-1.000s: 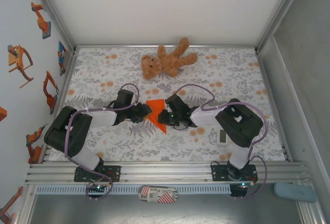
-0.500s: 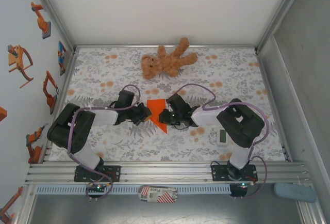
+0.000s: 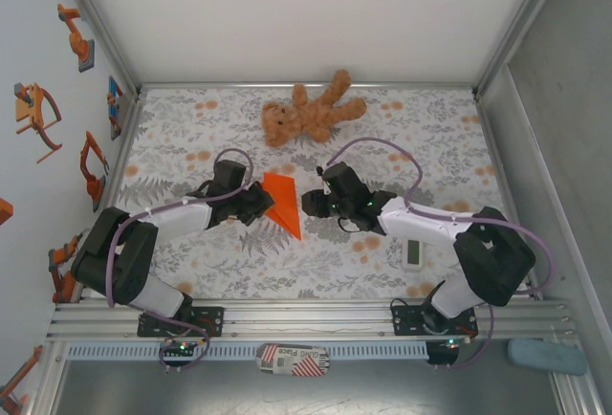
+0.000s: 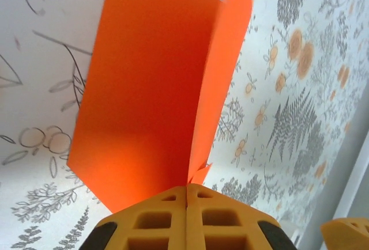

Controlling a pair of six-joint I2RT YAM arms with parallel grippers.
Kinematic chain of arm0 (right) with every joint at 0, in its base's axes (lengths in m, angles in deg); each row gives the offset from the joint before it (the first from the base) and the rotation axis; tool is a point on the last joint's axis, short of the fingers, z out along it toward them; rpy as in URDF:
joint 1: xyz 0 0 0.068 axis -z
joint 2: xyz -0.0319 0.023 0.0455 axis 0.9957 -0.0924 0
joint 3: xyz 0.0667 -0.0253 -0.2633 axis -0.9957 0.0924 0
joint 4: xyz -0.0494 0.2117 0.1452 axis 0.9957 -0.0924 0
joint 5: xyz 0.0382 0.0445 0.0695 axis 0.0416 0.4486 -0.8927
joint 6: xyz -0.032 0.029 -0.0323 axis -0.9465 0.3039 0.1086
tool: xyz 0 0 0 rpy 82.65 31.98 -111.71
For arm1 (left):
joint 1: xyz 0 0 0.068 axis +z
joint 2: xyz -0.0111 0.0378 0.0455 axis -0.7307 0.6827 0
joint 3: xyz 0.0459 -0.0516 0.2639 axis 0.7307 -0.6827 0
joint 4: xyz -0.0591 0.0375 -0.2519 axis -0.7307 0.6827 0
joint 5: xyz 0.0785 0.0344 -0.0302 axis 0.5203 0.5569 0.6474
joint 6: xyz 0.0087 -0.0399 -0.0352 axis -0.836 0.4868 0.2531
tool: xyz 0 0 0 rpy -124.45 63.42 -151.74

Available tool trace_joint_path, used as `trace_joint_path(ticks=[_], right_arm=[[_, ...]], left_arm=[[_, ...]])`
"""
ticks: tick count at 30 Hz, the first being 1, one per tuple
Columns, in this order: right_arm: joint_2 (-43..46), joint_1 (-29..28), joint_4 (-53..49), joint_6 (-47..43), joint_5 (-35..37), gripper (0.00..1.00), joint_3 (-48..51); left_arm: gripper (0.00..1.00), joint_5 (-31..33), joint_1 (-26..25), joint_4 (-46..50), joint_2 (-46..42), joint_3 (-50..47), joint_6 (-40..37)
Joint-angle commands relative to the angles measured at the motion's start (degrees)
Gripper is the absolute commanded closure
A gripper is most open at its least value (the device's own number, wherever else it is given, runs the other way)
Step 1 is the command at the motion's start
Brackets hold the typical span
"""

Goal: Fold a paper plane with a square sheet of paper (pick it up from the middle)
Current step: Fourth fold the wing at the center of the table.

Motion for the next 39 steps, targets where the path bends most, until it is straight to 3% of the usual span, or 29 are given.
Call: trace_joint_path(ticks=[1,5,9,12,39], right_arm=[[0.5,-1.6,-0.1,-5.3,5.3,0.47,0.6],[-1.8,-4.5,1.5,-8.6,6.8,0.45,-0.9],[-5.8,-7.5,1.6,-12.8,7.0,0.6,-3.4],[-8.5,-9.3,1.7,-15.5,7.0,0.65,-5.2],[-20.1,-11.3,3.4,-19.9,10.6,0.66,-10.8]], left_arm=[[0.94,5.2,0.2,6.3,-0.5,2.1,1.0],[0.94,6.1,0.1,5.7,1.1,2.8,4.0],[0.94,5.9,0.2,4.7,2.2,3.5,6.0],[0.94,5.9,0.1,5.6,2.5,4.6,6.1],[0.92,4.1,0.1,8.6,2.9,6.4,6.8]])
